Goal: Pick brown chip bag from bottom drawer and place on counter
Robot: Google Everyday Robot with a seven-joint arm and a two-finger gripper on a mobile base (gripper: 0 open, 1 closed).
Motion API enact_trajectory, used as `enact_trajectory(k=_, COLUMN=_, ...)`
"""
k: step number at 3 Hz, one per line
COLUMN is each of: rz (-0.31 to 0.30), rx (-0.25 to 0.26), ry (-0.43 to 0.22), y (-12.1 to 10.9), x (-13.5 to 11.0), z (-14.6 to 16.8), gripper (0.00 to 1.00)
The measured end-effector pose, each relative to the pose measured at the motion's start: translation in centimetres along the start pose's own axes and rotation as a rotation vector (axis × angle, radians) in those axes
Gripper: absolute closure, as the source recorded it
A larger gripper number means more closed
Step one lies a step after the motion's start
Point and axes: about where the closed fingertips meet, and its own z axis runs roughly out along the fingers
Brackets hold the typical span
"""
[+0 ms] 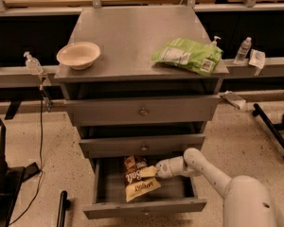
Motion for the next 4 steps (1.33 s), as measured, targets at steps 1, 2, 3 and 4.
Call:
enact_trajectory(k=1, rz=0.076, rx=0.023, ry=0.085, y=-1.3, x=1.4, z=-2.1, gripper=1.0)
enact_trajectory(k=2, rz=0.112, rx=-0.041, ry=0.087, y=-2.2, x=1.9, z=-6.0, gripper=1.0)
enact_trajectory(k=3, rz=0.104, rx=-0.105, ry=0.074, y=-1.4, x=2.2, z=-10.8, gripper=1.0)
enact_trajectory(k=4, rz=0.078, rx=-0.131, ry=0.048, y=0.2, x=3.1, z=-15.6, gripper=1.0)
